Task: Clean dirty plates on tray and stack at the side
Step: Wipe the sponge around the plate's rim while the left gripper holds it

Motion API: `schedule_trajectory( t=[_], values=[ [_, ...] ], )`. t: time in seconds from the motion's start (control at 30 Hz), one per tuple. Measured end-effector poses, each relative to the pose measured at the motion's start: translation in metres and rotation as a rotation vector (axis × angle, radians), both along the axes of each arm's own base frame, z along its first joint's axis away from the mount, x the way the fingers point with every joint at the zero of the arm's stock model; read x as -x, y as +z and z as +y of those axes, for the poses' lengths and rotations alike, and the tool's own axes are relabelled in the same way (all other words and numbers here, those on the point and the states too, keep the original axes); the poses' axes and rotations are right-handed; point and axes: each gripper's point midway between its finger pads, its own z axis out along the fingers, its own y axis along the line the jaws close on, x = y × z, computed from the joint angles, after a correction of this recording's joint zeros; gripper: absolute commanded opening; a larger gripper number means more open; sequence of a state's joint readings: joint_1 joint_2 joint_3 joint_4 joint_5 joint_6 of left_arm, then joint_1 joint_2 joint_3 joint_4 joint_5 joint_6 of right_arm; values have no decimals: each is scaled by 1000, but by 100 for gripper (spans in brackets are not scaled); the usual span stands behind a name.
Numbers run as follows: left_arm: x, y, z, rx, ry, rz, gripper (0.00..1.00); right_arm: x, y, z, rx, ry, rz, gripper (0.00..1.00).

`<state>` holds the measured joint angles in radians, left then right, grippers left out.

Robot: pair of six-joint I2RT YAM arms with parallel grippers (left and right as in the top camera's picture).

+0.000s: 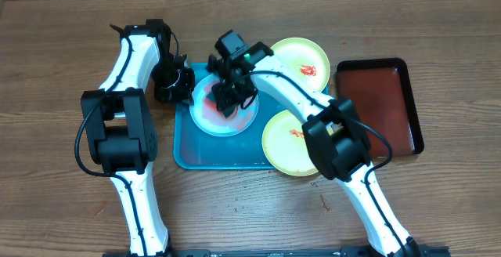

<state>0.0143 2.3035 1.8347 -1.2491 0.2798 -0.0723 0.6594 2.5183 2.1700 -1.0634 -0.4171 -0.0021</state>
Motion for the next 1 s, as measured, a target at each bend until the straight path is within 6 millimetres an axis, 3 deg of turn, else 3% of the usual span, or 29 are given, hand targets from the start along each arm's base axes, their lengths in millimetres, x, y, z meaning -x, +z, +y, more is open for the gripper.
schedule_trajectory(
  t=[0.07,0.2,0.3,0.43,0.53,0.63,0.73,0.9,1.0],
  values=[
    [0,0,0,0,0,0,4,19,1,-3,36,41,45,4],
    [-1,0,0,1,0,-4,4,30,6,-12,115,65,66,4],
    [-2,0,-1,4,1,-10,4,14,17,-25,177,8,21,4],
    [-3,0,-1,7,1,-12,4,-32,34,-48,234,-154,-96,4],
    [-3,0,-1,8,1,-12,4,-56,36,-65,263,-261,-141,4],
    [-3,0,-1,8,1,-13,5,-68,34,-76,281,-334,-157,4],
    [-4,0,-1,8,1,-16,4,-71,27,-73,286,-370,-158,4],
    [-4,0,-1,8,1,-17,4,-65,-2,-56,302,-369,-150,4],
    [-4,0,-1,7,1,-18,4,-65,-3,-49,297,-367,-165,4]
  ],
)
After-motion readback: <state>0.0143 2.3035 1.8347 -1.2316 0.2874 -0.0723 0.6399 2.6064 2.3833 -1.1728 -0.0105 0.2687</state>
